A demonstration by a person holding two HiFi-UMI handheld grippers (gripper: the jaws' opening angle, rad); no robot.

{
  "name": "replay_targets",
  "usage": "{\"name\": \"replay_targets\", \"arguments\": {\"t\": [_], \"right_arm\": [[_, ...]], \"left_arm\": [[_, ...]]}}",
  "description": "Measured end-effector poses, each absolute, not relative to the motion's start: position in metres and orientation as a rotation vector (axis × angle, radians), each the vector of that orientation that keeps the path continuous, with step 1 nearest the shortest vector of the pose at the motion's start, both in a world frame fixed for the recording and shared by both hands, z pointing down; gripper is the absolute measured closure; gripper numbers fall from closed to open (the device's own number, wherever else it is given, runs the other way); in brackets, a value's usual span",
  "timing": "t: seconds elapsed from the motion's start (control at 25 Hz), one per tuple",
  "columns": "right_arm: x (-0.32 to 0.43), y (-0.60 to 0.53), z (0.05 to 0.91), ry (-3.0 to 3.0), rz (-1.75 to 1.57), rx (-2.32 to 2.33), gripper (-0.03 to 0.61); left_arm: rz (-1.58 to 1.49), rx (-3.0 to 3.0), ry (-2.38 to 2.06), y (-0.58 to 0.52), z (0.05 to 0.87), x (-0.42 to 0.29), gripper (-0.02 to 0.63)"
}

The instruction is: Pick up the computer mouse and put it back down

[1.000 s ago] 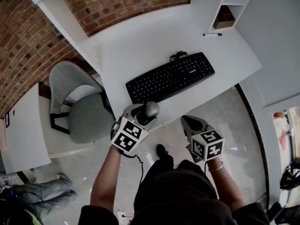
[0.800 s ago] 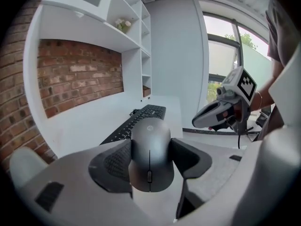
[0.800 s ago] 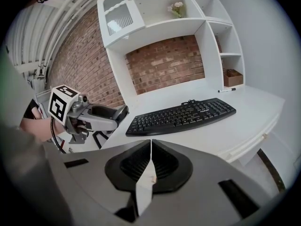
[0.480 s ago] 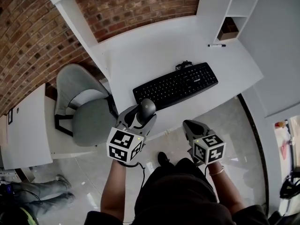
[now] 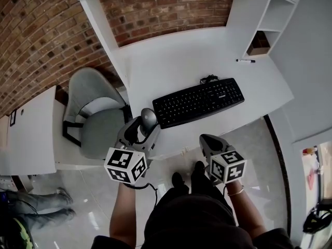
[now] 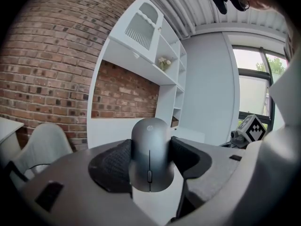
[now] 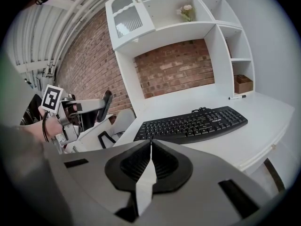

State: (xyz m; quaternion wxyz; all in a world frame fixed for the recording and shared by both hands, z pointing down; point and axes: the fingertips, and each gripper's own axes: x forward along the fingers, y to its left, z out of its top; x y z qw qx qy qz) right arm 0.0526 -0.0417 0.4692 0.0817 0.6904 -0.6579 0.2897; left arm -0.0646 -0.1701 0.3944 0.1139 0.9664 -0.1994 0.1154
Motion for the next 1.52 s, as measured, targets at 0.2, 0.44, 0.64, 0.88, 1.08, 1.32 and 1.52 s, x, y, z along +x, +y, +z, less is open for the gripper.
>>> {"name": "replay_targets", "arguments": {"t": [0.2, 0.44, 0.64, 0.88, 1.08, 1.32, 1.52], "right_arm": [[0.046, -0.051, 0.468, -2.015, 0.845, 2.008, 0.572], [0.041, -0.07, 0.464, -2.096, 0.823, 1.93, 0.572], [0.044, -0.091, 0.458, -2.177, 0.785, 1.841, 0.572], [0.06, -0.125, 0.451, -2.276, 0.759, 1.723, 0.572], [0.072, -0.148, 0.443, -2.354, 0.712, 1.594, 0.572], [0.088, -0.169, 0.443, -2.414, 0.689, 1.49, 0.572], [0.095, -0.179, 0.45, -2.431, 0.701, 1.417, 0.572]], "left_arm": [[0.302, 2.782, -0.717, -0.182, 0.391, -0.084, 0.356], [0.314, 2.705, -0.882, -0.192, 0.397, -0.104, 0.356], [0.34, 2.582, -1.041, -0.201, 0.409, -0.118, 0.356], [0.403, 2.45, -1.191, -0.208, 0.427, -0.115, 0.356], [0.449, 2.352, -1.288, -0.213, 0.442, -0.104, 0.356], [0.511, 2.237, -1.362, -0.223, 0.466, -0.092, 0.356], [0.593, 2.176, -1.384, -0.232, 0.49, -0.084, 0.356]]}}
